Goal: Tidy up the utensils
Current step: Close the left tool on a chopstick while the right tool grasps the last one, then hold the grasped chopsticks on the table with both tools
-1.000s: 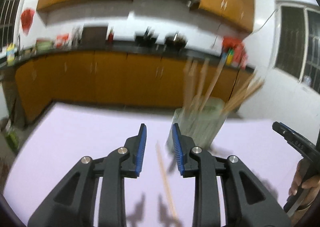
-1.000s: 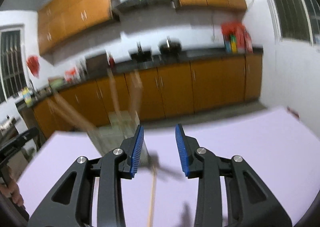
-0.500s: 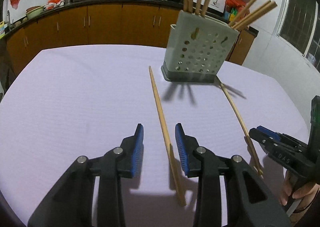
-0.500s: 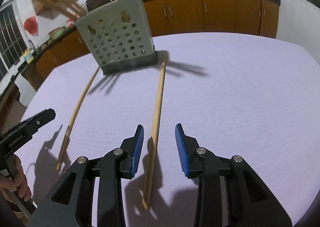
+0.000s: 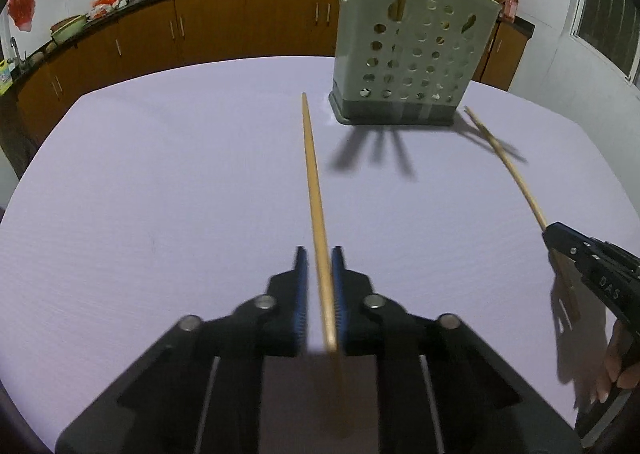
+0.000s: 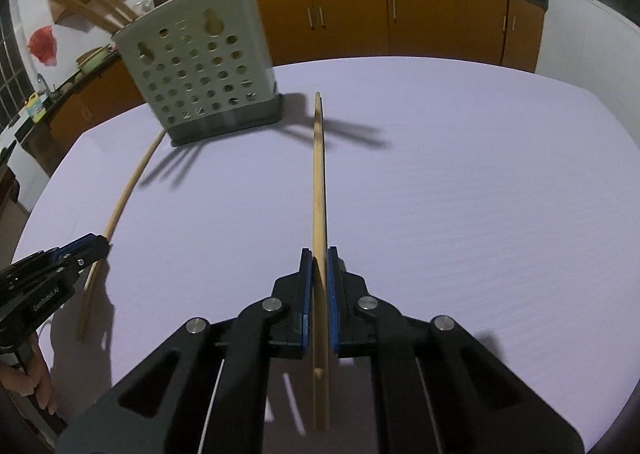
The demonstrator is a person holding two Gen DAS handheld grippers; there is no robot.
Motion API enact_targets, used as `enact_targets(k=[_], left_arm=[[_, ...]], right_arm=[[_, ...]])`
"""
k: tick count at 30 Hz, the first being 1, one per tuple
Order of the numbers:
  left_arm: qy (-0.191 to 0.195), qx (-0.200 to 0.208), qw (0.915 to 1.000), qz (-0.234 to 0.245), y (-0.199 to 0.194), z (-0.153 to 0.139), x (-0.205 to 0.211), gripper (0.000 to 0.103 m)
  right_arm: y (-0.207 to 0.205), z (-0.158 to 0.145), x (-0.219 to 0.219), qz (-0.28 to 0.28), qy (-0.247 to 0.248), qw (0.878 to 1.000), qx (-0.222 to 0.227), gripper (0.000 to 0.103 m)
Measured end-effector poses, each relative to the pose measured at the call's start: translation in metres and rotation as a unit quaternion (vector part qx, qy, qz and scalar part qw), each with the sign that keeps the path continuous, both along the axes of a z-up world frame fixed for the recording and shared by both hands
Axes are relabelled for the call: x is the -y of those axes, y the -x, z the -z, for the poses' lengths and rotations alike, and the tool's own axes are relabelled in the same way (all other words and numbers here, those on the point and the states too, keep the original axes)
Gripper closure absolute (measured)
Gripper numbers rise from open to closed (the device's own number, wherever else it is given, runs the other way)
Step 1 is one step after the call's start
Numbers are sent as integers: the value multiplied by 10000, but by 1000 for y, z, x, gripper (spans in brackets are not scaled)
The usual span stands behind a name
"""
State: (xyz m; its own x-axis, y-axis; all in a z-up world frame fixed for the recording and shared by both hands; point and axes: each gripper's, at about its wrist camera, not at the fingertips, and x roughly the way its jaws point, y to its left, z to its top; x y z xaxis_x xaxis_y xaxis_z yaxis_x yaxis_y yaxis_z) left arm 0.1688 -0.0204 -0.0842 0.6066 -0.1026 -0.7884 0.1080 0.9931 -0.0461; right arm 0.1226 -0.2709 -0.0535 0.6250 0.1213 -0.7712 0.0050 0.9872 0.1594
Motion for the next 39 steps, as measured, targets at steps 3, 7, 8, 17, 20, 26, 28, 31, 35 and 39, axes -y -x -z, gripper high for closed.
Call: enact_targets(k=[3, 7, 8, 17, 20, 26, 28, 31, 35, 39], left_arm=[[44, -14, 10000, -86, -6, 0, -7, 95], [61, -5, 9998, -209, -17, 0, -17, 95], [60, 4, 9997, -223, -19, -1, -18, 95], [125, 62, 9997, -204, -30, 1, -23, 94], [155, 59, 9997, -203, -30, 0, -23, 94], [264, 53, 9994, -216, -28, 1, -26, 93], [267, 53, 9994, -218, -28, 1, -26, 93], [270, 53, 9994, -216, -28, 1, -26, 93], [299, 51, 9993, -219, -28, 1, -26, 93], [328, 50, 9992, -220, -27, 0, -27, 93]], right_arm=[[-4, 0, 5, 52, 5, 10000, 8, 95], [-12, 0, 6, 70, 40, 10000, 29, 95], [-13, 0, 6, 71, 61, 9999, 42, 95], [-28, 5, 4, 96, 167, 9998, 31, 95], [-28, 5, 4, 105, 160, 9998, 31, 95], [-27, 5, 4, 103, 213, 9997, 33, 95], [-29, 6, 3, 101, 226, 9997, 31, 95], [-29, 6, 2, 101, 220, 9997, 30, 95], [-29, 6, 2, 101, 229, 9997, 30, 95], [-29, 6, 3, 100, 227, 9997, 29, 95]])
